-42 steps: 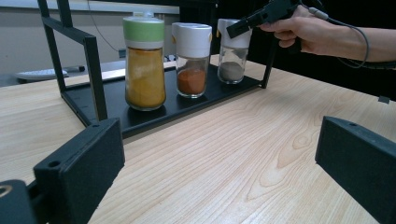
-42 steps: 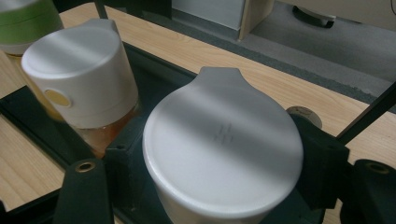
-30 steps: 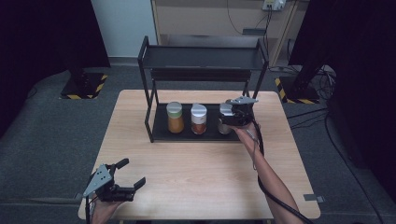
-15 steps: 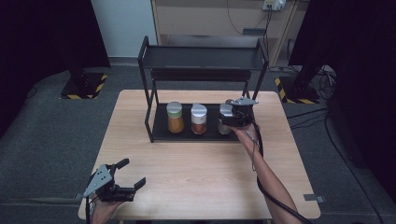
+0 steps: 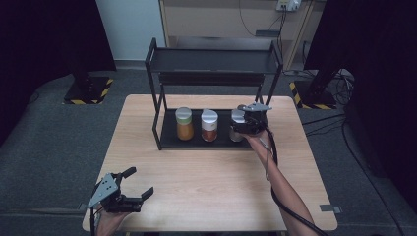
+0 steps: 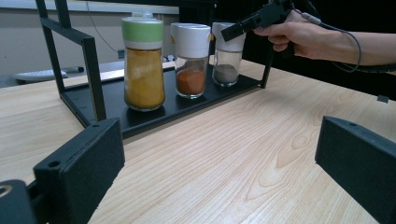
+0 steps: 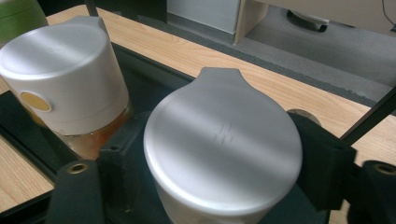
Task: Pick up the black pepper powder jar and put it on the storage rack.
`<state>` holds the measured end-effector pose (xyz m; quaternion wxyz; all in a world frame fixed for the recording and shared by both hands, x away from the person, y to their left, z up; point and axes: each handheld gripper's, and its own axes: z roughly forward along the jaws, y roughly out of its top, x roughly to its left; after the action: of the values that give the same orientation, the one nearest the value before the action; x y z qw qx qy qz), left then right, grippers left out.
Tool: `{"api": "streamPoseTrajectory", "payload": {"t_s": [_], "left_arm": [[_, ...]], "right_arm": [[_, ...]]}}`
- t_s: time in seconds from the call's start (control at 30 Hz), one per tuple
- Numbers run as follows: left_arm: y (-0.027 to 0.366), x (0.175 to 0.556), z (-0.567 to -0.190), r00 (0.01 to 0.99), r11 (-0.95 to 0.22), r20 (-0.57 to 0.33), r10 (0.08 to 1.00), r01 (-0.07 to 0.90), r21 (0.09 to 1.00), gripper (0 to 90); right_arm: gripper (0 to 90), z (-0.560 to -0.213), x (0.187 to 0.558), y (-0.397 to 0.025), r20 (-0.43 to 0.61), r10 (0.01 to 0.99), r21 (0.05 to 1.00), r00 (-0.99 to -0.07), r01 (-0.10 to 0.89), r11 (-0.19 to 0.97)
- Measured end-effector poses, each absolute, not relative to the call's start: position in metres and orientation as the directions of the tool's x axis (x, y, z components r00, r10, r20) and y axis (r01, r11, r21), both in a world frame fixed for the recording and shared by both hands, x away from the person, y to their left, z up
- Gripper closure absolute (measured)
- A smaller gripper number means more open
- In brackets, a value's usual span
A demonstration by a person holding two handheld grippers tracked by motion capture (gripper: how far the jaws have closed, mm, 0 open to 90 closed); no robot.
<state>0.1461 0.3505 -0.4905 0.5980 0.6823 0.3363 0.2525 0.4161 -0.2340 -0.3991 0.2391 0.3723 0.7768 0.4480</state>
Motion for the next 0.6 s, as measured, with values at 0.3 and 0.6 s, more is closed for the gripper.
{"api": "streamPoseTrajectory", "payload": {"t_s": [0.3,0.6], "left_arm": [[0.350,0.146,-0.490,0.647,-0.061,-0.055,0.761,0.156,0.986,0.6],[0.350,0.146,-0.490,0.648,-0.062,-0.055,0.760,0.156,0.986,0.6]], "right_arm": [[11.8,-0.392,0.413,-0.234,-0.051,0.805,0.884,-0.591,0.348,0.312],[11.5,-0.379,0.410,-0.240,-0.051,0.801,0.895,-0.596,0.329,0.302]]}}
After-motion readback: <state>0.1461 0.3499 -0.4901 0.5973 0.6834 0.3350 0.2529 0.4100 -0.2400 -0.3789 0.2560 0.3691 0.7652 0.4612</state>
